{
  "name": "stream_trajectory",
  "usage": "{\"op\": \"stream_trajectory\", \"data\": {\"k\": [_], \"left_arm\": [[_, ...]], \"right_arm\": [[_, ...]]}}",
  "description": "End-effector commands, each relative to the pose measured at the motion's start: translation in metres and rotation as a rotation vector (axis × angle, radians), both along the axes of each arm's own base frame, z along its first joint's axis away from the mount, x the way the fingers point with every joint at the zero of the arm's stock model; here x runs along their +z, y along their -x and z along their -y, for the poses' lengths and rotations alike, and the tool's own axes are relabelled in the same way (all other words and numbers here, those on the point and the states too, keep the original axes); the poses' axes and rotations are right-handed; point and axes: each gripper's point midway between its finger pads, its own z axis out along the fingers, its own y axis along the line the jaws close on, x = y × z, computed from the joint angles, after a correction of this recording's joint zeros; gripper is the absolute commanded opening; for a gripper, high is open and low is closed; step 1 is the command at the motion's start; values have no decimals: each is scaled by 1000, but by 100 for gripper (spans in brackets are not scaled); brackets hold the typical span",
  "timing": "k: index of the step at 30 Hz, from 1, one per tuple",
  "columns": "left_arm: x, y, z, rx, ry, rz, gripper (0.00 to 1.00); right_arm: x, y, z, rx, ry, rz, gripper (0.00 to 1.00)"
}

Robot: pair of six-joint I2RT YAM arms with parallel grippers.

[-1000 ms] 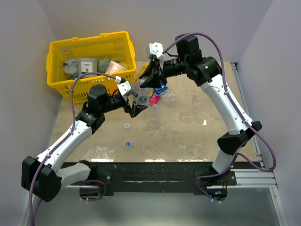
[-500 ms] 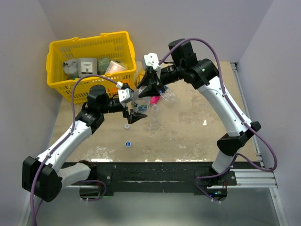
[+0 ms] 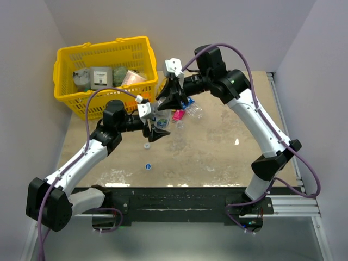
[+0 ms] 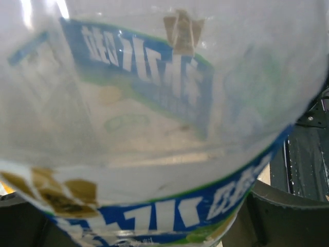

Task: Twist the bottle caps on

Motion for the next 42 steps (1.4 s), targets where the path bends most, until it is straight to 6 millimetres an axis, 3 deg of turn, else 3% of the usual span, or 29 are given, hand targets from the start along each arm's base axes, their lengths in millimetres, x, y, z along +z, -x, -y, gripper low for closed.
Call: {"op": "stream_trajectory", "data": {"k": [1, 4, 6, 8, 13, 15, 18, 20, 22, 23, 25, 26, 28, 29, 32, 33, 35, 36, 40, 42], "left_arm": [[13, -2, -1, 8, 39, 41, 77], [13, 2, -2, 11, 46, 33, 73], [13, 5, -6, 23, 46, 24, 67], [11, 4, -14, 49, 42, 19, 55], [-5, 6, -44, 137, 26, -5, 40], [-6, 3, -57, 201, 28, -17, 28], [-3, -16, -96, 415, 31, -32, 14], [8, -29, -132, 603, 40, 1, 0], [21, -37, -165, 780, 68, 23, 0], [34, -40, -186, 913, 117, 28, 0], [54, -43, -208, 1022, 163, 66, 0], [67, -45, -228, 1113, 202, 93, 0], [90, -46, -248, 1199, 256, 138, 0], [101, -48, -256, 1235, 283, 170, 0], [138, -50, -268, 1271, 333, 242, 0], [156, -48, -271, 1278, 358, 276, 0], [172, -49, -280, 1315, 415, 286, 0], [185, -47, -282, 1314, 448, 300, 0], [200, -45, -281, 1276, 520, 291, 0], [197, -46, -276, 1251, 509, 278, 0]], "right_arm": [[15, 5, 3, -16, -30, 37, 0], [8, 2, 4, -32, -6, 39, 4], [7, -2, 6, -55, 3, 43, 23], [11, -7, 7, -93, 0, 49, 33], [43, -22, 5, -173, -72, 100, 55], [59, -30, 4, -218, -108, 118, 60], [58, -52, 2, -289, -112, 139, 63], [42, -66, -1, -312, -73, 166, 62], [11, -70, -4, -298, 14, 164, 64], [-12, -73, -15, -267, 70, 190, 66], [-42, -78, -21, -275, 184, 193, 67], [-69, -77, -37, -221, 246, 222, 67], [-92, -80, -42, -208, 331, 284, 69], [-113, -81, -54, -183, 367, 289, 73], [-147, -84, -69, -124, 440, 354, 71], [-172, -84, -72, -87, 499, 349, 70], [-195, -80, -77, -4, 565, 400, 62], [-219, -79, -79, 29, 614, 383, 60], [-262, -75, -82, 105, 699, 402, 56], [-279, -71, -82, 124, 744, 416, 54]]}}
